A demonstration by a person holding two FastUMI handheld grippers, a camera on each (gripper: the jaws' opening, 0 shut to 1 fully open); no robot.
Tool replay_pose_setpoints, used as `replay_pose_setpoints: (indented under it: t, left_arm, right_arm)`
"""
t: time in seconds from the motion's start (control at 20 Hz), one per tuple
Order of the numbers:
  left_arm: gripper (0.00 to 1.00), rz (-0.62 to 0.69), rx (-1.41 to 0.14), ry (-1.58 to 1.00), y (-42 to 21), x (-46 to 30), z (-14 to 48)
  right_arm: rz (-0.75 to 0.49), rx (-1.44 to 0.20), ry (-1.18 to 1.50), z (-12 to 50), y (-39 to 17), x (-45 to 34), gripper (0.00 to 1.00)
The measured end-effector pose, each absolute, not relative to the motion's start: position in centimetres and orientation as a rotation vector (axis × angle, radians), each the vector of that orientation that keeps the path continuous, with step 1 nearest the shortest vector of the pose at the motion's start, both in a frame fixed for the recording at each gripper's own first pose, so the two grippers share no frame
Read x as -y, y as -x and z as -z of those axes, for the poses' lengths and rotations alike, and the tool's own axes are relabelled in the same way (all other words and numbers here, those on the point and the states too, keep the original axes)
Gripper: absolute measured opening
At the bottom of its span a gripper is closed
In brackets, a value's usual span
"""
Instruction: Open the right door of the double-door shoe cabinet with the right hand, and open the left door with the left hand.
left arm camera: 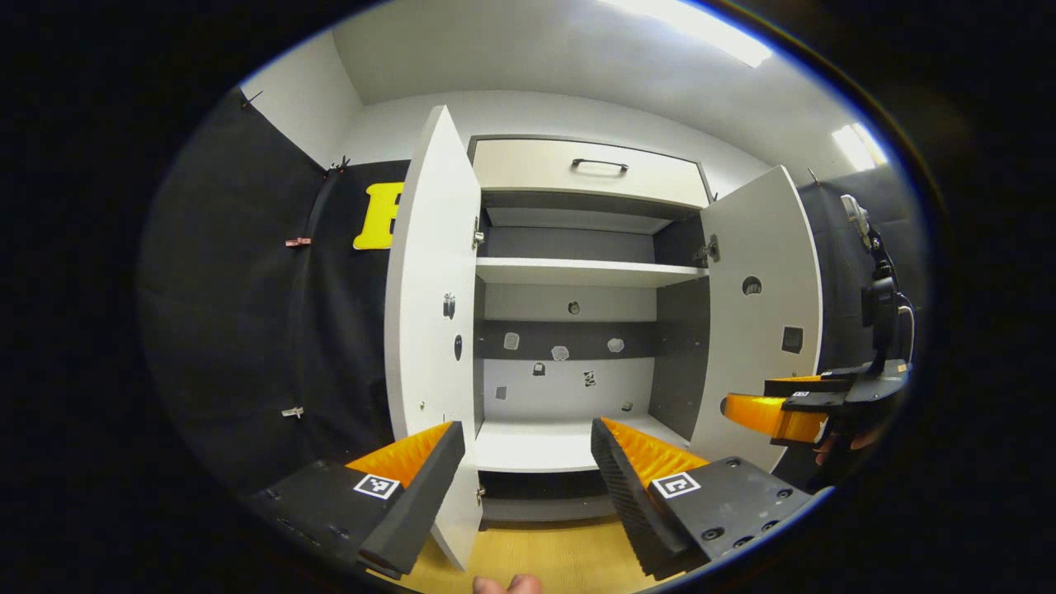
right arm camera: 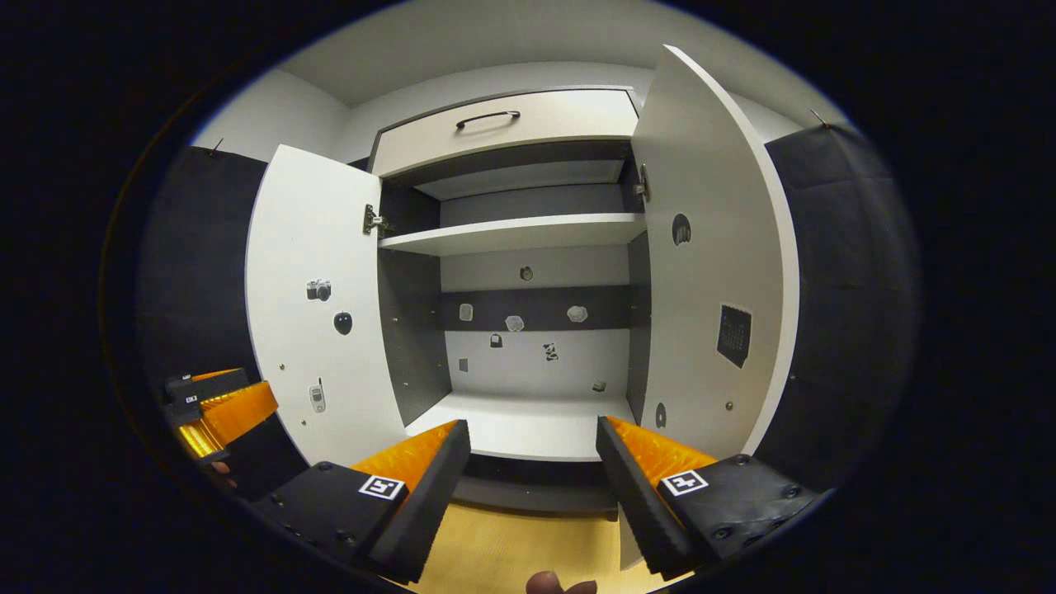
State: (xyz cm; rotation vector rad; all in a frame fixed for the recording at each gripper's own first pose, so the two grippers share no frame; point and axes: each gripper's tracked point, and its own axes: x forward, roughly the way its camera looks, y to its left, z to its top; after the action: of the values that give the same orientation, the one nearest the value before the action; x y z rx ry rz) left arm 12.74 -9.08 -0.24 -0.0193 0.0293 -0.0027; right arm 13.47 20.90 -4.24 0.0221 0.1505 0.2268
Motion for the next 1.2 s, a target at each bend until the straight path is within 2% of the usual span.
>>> replay_pose_setpoints:
  t: [0.6, 1.2]
  left_arm:
    - [0.95, 0.039, -0.045, 0.022, -13.4, 11.2, 1.0]
    - [0.95, 0.036, -0.058, 0.022, -14.6, 11.1, 2.3]
  right_arm:
    - [-0.211, -0.164, -0.008, 4.9, -13.3, -20.0, 0.97]
    - [-0.257, -0.142, 0.015, 5.2, -12.5, -22.4, 0.97]
